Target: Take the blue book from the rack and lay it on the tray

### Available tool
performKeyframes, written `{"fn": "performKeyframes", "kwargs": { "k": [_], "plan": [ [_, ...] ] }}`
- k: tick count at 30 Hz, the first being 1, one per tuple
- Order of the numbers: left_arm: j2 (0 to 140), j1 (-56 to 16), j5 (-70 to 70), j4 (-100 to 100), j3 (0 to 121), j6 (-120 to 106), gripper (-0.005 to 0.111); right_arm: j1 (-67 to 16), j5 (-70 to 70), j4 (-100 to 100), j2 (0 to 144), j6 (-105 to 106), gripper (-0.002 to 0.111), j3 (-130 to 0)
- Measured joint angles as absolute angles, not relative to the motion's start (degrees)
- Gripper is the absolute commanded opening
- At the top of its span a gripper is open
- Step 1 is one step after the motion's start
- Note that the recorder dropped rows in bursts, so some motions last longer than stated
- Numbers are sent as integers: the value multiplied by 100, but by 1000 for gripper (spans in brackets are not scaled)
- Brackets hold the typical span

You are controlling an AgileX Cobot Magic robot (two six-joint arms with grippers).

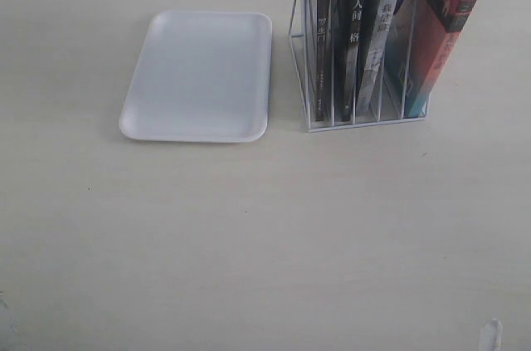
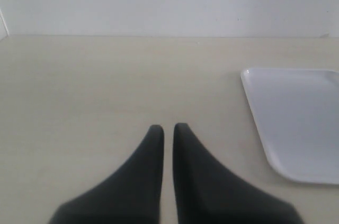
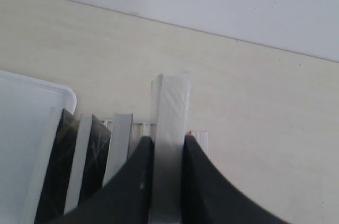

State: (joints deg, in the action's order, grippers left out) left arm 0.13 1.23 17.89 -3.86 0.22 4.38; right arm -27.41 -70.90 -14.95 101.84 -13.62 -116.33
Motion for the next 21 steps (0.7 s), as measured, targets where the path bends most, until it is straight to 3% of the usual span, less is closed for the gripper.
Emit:
{"fn": "performKeyframes", "kwargs": {
  "k": [13,21],
  "plan": [
    [13,123,1789,-386,22,438,6,-2850,-6358,-1483,8729,-642,0,-11655],
    [13,123,1789,-386,22,438,6,-3312,-5963,244,8308,1445,0,-11687]
  ]
}}
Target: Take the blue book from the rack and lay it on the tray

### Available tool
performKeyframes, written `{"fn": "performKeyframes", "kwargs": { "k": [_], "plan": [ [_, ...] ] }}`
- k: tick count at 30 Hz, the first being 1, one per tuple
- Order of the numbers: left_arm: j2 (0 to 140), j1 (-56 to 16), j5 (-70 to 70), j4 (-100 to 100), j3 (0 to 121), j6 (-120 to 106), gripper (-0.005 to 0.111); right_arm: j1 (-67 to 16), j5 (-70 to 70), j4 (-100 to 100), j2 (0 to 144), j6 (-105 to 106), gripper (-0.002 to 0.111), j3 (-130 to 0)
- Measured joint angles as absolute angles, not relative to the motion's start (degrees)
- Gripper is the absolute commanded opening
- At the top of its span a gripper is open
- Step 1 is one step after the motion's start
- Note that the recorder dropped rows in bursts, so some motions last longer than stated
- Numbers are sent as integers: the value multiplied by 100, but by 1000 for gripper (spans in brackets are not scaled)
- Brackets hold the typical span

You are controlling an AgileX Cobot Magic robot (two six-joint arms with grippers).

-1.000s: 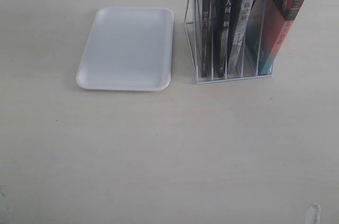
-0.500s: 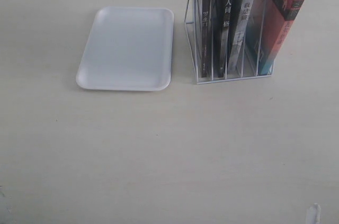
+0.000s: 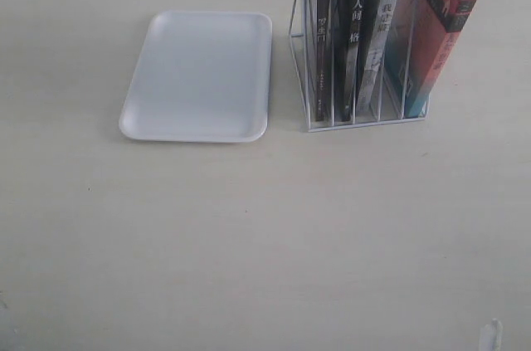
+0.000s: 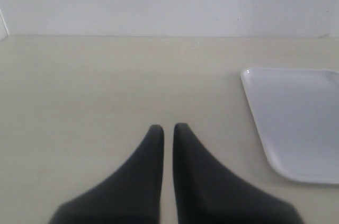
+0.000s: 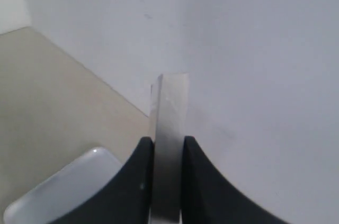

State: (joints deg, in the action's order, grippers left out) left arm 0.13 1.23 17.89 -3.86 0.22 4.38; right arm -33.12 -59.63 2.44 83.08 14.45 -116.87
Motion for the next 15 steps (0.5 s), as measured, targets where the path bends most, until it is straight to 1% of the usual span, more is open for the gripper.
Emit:
{"fn": "performKeyframes", "kwargs": {
  "k": [6,11,15],
  "plan": [
    [13,123,1789,-386,22,438,6,-4104,-6216,859,8308,3180,0,-11687],
    [13,123,1789,-386,22,438,6,-4960,-6461,859,8332,3994,0,-11687],
    [13,123,1789,-386,22,438,6,-5678,-6781,474,8522,4207,0,-11687]
  ]
}}
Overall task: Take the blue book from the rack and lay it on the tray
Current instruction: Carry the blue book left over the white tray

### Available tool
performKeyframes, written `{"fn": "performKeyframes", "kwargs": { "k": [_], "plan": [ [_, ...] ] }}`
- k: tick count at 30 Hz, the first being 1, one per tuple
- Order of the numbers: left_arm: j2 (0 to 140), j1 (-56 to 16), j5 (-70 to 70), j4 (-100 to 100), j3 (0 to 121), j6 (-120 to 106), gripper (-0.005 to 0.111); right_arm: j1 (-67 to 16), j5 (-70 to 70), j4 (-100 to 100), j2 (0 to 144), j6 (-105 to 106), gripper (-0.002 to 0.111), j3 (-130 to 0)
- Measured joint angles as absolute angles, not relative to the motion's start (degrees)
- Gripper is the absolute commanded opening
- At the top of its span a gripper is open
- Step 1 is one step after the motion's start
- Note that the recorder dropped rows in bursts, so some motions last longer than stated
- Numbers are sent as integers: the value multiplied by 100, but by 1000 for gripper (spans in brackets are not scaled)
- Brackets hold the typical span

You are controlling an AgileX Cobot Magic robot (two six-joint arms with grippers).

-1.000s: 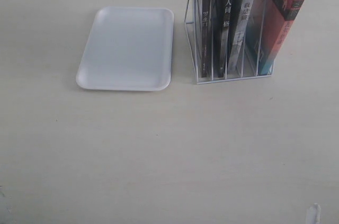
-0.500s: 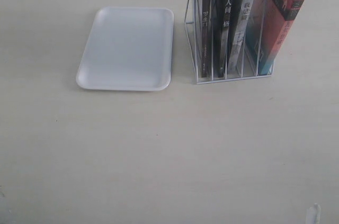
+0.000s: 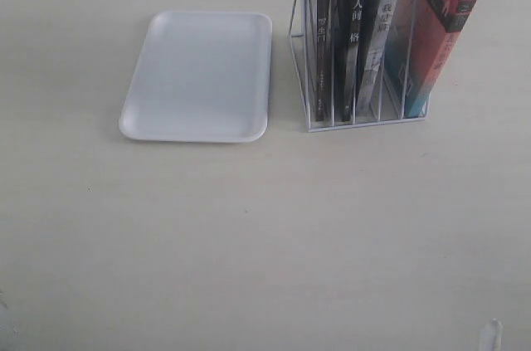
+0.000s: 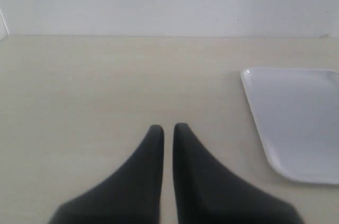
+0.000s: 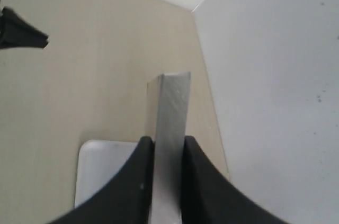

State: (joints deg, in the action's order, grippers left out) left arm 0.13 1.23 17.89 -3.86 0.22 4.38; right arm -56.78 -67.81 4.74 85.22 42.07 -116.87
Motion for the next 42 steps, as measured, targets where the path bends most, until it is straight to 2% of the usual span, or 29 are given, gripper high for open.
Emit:
{"fn": "performKeyframes", "kwargs": {
  "k": [7,12,15,21,32,42],
  "plan": [
    [13,123,1789,-386,22,438,6,-6701,-7160,-1002,9399,4098,0,-11687],
    [13,123,1789,-386,22,438,6,-7040,-7135,-2465,10475,2903,0,-11687],
    [13,123,1789,-386,22,438,6,-7040,-7012,-3131,10992,2251,0,-11687],
    [13,123,1789,-386,22,438,6,-7040,-5823,-3727,11754,1576,0,-11687],
    [13,123,1789,-386,22,438,6,-6967,-5111,-4179,11778,1451,0,-10709],
    [13,123,1789,-386,22,438,6,-6399,-4443,-4244,11778,1281,0,-10221]
  ]
}}
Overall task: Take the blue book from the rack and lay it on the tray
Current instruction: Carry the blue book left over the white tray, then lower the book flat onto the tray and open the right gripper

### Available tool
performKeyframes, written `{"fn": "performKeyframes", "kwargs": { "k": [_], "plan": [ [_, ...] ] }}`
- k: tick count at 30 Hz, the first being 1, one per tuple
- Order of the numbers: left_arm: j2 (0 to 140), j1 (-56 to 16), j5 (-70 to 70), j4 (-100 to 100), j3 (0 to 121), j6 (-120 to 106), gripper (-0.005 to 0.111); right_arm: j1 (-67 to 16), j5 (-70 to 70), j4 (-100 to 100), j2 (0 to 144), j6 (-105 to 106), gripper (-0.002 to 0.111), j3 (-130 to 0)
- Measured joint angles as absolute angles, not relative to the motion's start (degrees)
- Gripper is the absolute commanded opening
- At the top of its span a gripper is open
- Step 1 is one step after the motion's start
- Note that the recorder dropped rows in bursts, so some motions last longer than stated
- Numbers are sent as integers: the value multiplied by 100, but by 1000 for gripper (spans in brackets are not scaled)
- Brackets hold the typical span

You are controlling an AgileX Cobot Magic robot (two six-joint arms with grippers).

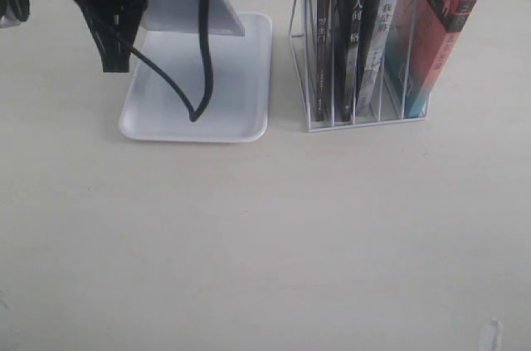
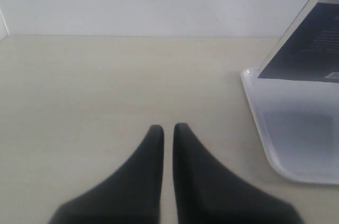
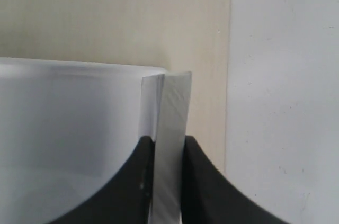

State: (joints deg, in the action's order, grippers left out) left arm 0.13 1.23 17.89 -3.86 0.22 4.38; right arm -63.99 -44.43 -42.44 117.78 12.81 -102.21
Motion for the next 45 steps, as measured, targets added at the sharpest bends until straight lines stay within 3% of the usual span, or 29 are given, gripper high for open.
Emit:
{"fn": "performKeyframes", "kwargs": {
  "k": [17,33,35,38,39,45],
  "plan": [
    [13,123,1789,-386,22,438,6,-5924,-3468,-4246,11778,1272,0,-9658],
    [13,123,1789,-386,22,438,6,-5731,-3476,-3783,11944,1333,0,-9533],
    [13,123,1789,-386,22,438,6,-5731,-3497,-3493,11944,1434,10,-9533],
    [13,123,1789,-386,22,438,6,-5731,-3631,-3264,11944,1364,48,-9533],
    [13,123,1789,-386,22,438,6,-5731,-3753,-3180,11952,1265,52,-9533],
    [13,123,1789,-386,22,438,6,-5731,-4261,-2366,11804,1123,43,-9533]
  ]
}}
